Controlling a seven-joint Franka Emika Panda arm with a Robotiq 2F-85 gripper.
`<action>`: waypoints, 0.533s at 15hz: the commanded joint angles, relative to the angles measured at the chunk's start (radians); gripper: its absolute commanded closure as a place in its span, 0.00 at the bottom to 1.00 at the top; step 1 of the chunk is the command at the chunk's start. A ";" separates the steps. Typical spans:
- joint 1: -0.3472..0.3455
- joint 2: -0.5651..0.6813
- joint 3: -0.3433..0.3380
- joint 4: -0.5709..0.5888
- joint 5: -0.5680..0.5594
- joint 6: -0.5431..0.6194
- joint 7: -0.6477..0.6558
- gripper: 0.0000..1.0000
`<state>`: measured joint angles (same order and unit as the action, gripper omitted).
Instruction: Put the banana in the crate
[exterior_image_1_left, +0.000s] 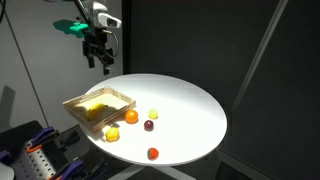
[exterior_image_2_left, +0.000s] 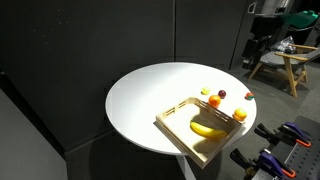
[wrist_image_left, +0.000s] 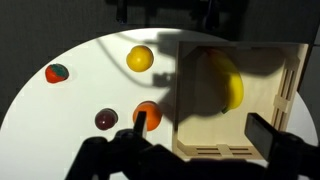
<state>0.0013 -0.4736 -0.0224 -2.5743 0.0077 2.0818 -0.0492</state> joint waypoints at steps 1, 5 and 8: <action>0.004 -0.041 -0.008 -0.010 0.019 -0.018 -0.012 0.00; 0.000 -0.046 0.001 -0.002 0.005 -0.045 0.000 0.00; -0.001 -0.024 0.001 0.000 0.003 -0.030 0.000 0.00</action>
<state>0.0013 -0.4980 -0.0221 -2.5755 0.0105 2.0528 -0.0490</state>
